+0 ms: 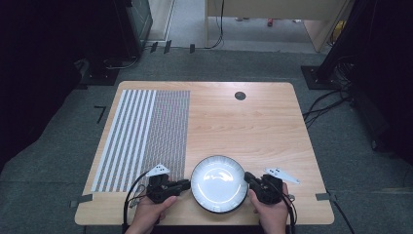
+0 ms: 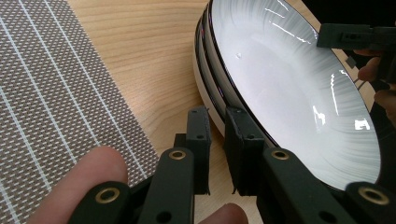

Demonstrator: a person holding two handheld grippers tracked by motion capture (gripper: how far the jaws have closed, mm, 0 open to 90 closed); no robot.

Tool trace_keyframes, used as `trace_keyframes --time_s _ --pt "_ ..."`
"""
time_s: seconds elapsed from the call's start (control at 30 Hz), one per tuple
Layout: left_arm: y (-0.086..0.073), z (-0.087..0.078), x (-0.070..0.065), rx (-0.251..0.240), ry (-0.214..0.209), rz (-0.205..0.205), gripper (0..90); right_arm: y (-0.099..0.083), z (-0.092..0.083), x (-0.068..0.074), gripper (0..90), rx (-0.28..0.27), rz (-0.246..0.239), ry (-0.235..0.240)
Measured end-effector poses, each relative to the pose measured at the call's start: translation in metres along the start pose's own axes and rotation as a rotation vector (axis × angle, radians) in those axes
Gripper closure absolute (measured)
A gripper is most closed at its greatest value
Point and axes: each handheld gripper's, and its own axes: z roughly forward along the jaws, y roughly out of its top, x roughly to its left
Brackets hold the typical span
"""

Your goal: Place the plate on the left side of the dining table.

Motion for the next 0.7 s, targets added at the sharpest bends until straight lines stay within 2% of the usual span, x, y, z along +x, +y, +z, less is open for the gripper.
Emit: trace_keyframes --time_s 0.23,0.27,0.3,0.33,0.37,0.47,0.57,0.7 --pt "0.001 -0.002 0.003 -0.003 -0.011 -0.017 76.0 -0.001 0.001 0.000 88.5 -0.013 0.006 -0.005" --pt "0.003 -0.006 0.007 -0.027 -0.063 -0.051 73.5 -0.001 0.001 0.000 88.4 -0.013 0.007 -0.004" --pt "0.003 -0.008 0.008 -0.034 -0.091 -0.068 71.1 -0.001 0.001 0.000 88.5 -0.013 0.009 -0.003" --pt "0.003 -0.008 0.008 -0.034 -0.091 -0.068 70.4 -0.001 0.001 0.000 88.5 -0.014 0.009 -0.003" --pt "0.004 -0.009 0.011 -0.024 -0.113 -0.093 69.1 -0.001 0.001 0.000 88.5 -0.014 0.009 -0.002" --pt "0.004 -0.008 0.011 -0.015 -0.107 -0.090 68.8 -0.001 0.001 0.000 88.5 -0.016 0.008 -0.002" --pt "0.005 -0.010 0.011 -0.025 -0.122 -0.093 67.9 -0.001 0.001 -0.001 88.5 -0.017 0.008 0.000" --pt "0.007 -0.015 0.015 -0.032 -0.143 -0.130 66.8 -0.001 0.001 -0.001 88.6 -0.020 0.011 0.002"
